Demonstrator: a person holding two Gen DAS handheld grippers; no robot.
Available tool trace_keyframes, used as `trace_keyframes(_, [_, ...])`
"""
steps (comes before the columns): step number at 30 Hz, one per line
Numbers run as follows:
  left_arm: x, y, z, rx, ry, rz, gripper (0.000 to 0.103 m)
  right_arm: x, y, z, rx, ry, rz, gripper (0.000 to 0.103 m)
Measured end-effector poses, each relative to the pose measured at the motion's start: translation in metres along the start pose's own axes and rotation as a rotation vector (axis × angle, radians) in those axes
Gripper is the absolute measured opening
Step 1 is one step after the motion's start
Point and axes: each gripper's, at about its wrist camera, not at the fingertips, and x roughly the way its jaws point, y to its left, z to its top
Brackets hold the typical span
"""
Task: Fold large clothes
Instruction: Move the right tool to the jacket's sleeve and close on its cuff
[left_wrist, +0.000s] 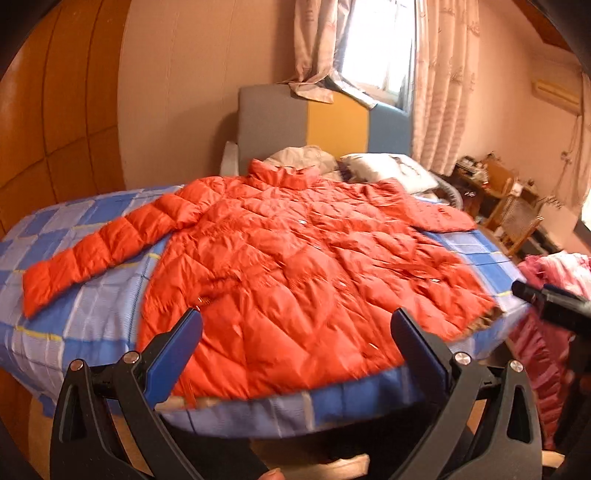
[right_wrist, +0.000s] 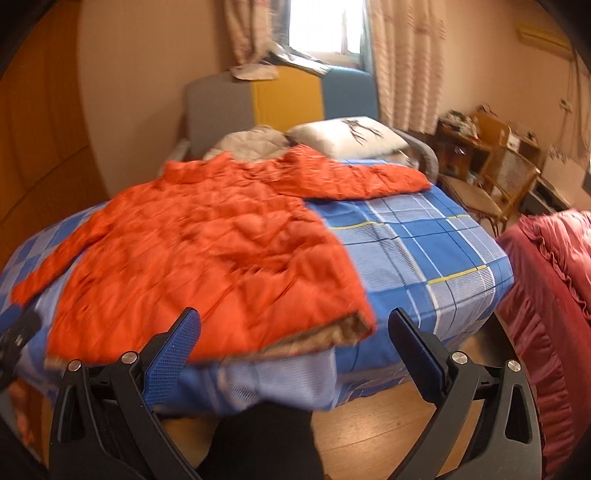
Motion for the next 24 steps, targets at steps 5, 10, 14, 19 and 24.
trace_keyframes(5, [0.039, 0.007, 0.024, 0.004, 0.055, 0.0, 0.101, 0.064, -0.025, 0.034, 0.072, 0.063, -0.059, 0.1])
trace_keyframes(10, [0.081, 0.015, 0.038, -0.027, 0.108, 0.018, 0.101, 0.132, -0.055, 0.061, 0.145, 0.134, -0.115, 0.1])
trace_keyframes(14, [0.112, 0.016, 0.044, -0.015, 0.138, 0.062, 0.101, 0.179, -0.081, 0.083, 0.206, 0.167, -0.16, 0.1])
trace_keyframes(19, [0.147, 0.025, 0.046, -0.005, 0.173, 0.09, 0.101, 0.228, -0.107, 0.101, 0.251, 0.198, -0.21, 0.1])
trace_keyframes(24, [0.165, 0.046, 0.046, -0.037, 0.195, 0.089, 0.101, 0.267, -0.133, 0.126, 0.271, 0.205, -0.211, 0.093])
